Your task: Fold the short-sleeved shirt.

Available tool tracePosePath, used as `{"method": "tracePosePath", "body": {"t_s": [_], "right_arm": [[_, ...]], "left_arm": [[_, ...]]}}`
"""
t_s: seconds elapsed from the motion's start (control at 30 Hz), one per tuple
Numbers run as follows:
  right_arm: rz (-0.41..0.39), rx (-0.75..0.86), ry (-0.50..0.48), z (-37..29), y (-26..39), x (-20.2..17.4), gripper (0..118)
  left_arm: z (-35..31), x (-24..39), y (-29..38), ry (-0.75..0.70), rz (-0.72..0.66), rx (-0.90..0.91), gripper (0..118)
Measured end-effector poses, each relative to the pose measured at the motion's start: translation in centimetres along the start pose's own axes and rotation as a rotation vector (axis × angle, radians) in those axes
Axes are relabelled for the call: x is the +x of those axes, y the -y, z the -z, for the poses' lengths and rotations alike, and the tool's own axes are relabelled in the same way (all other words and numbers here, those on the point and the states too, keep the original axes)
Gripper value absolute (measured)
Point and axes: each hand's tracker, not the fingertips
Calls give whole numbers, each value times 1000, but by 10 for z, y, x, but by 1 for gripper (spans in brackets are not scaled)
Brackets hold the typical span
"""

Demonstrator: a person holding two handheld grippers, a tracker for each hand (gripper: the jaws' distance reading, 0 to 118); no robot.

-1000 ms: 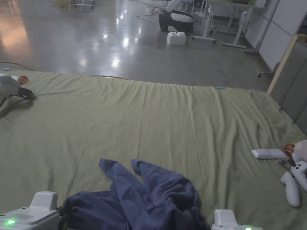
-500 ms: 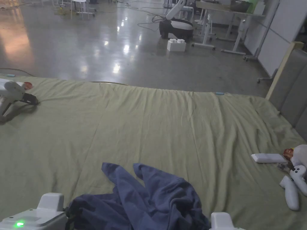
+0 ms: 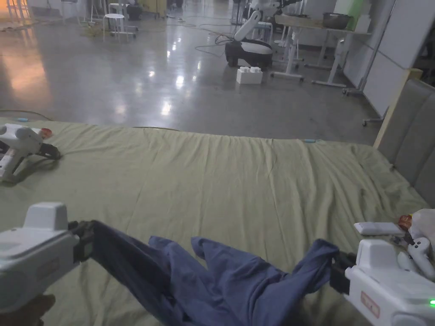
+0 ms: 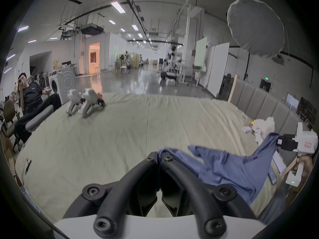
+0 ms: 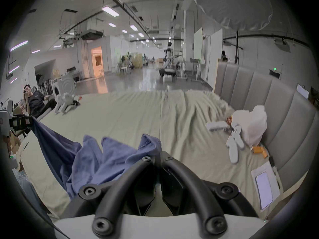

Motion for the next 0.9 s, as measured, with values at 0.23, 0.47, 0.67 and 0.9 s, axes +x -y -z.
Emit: {"method": "tracePosePath", "body": {"t_s": [0.23,0.47,0.67,0.9], "right_arm": [[3,127,46,-13,-71,17,2],[18,211,78,-16,-132,36,2],[-15,268,82,-10,-184,31,2],[-27,338,104,4,-258,27,2]], "left_arm": [[-23,-18,-87,-34,-41,132,0],[-22,-43,-140,-110,-73,168,0],[3,-58,-172,-147,-55,178,0],[20,-67,-225,-182,-26,222,0]]}}
